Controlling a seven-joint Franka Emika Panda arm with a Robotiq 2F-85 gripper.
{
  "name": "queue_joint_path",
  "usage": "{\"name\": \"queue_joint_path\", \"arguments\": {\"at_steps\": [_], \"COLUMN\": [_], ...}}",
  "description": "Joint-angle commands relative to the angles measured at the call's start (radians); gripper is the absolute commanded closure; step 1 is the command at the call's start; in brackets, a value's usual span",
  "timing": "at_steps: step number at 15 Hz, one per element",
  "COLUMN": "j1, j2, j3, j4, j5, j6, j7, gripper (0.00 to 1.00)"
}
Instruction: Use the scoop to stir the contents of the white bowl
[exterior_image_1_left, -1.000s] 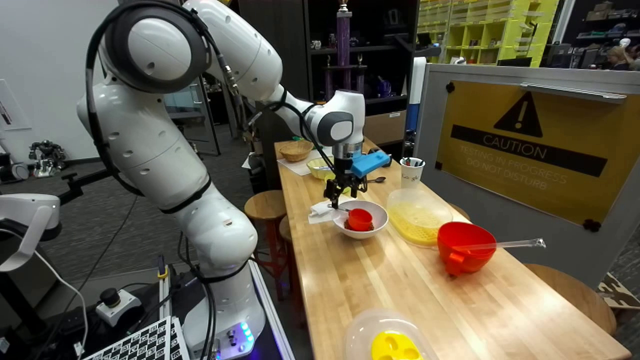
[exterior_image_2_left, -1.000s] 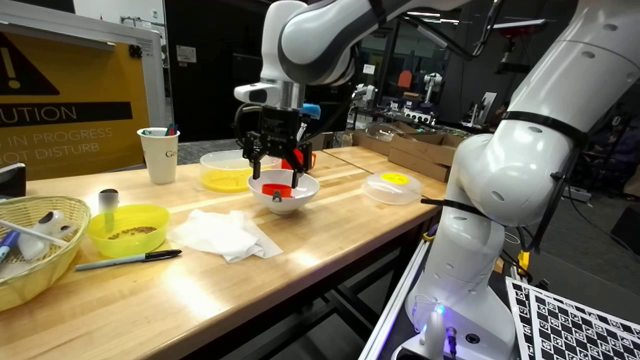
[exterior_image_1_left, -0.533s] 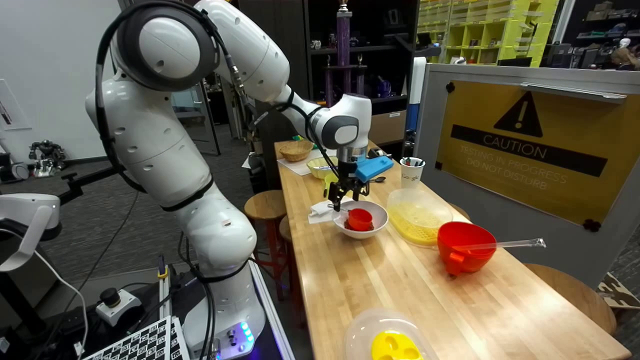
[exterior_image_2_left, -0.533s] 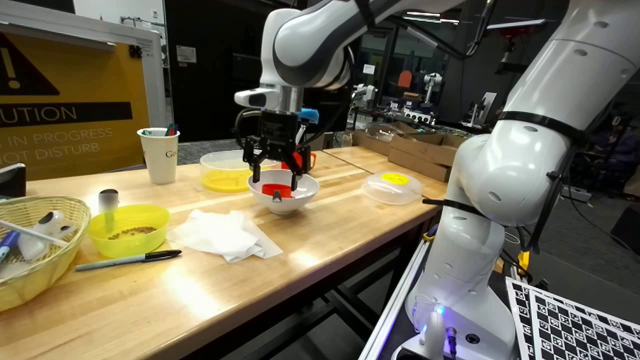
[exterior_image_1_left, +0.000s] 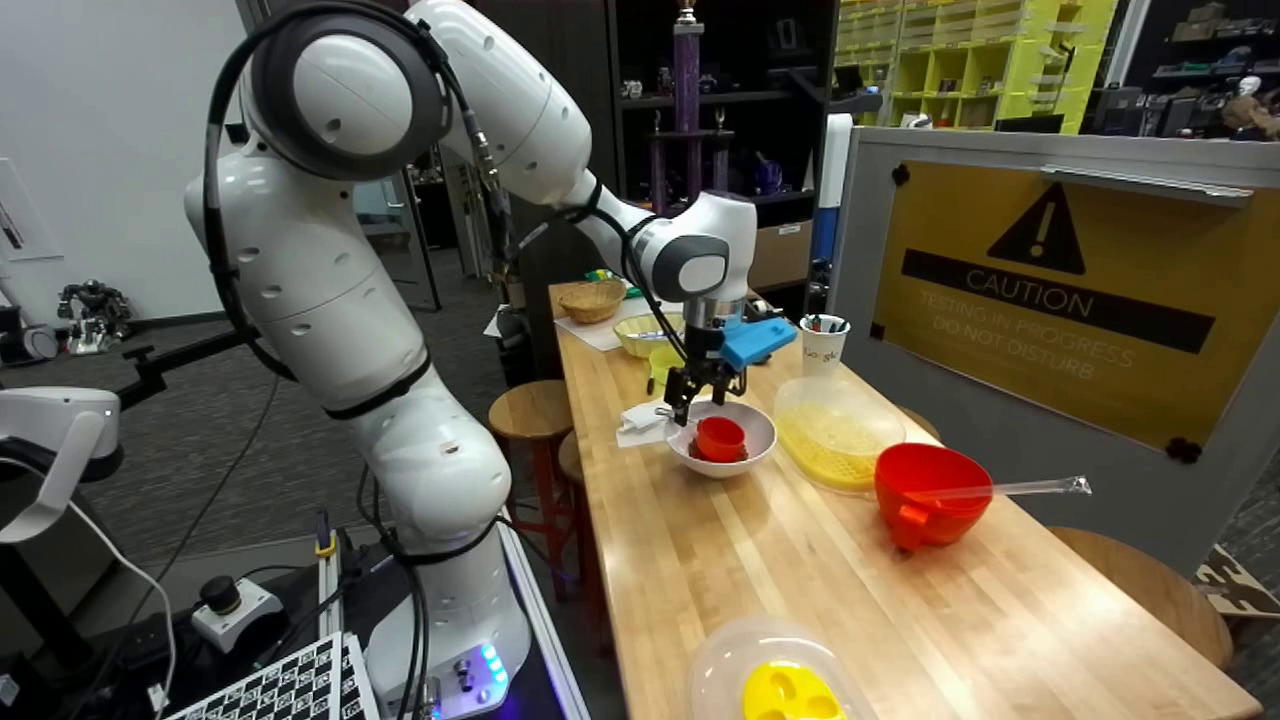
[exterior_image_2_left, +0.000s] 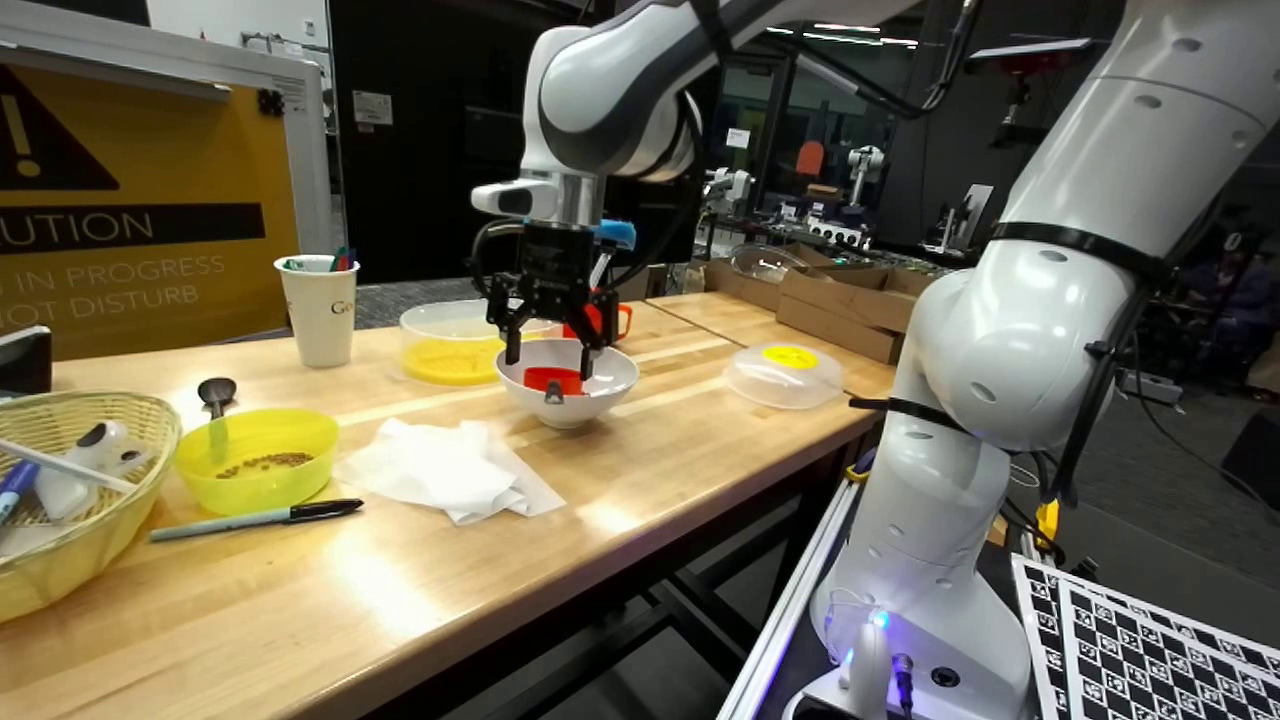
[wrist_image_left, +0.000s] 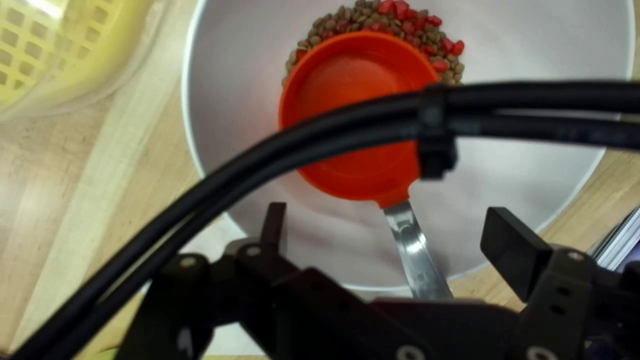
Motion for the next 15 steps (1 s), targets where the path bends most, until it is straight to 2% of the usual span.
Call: {"name": "queue_joint_path", "arguments": {"at_steps": [1,4,5,7,8,9,12,13,14,15], "j1": [-0.016,-0.021,-0.022,-0.023,-0.024,-0.025,-0.031,-0.033,-0.035,-0.037], "j2": [0.015,0.02,0.02,0.024,0.024,0.028,0.031,0.03,0.032,0.032], "j3": [0.002,0.003,0.004,0.003,0.003,0.002,0.0,-0.001,-0.001,-0.001], "j4": [0.016,0.017,0.018,0.019,0.02,0.022,0.029,0.031,0.033,0.035], "j5": [0.033,0.039,0.04,0.041,0.041,0.044,0.047,0.048,0.049,0.051], "j6": [0.0,-0.003,-0.007,-0.006,-0.01,-0.009,-0.014,-0.017,-0.018,-0.021], "j7": [-0.039,-0.042,-0.042,-0.043,-0.042,-0.044,-0.044,-0.044,-0.044,-0.043], "gripper": [0.0,0.0,0.09,0.2,0.28,0.43,0.52,0.58,0.77,0.82]}}
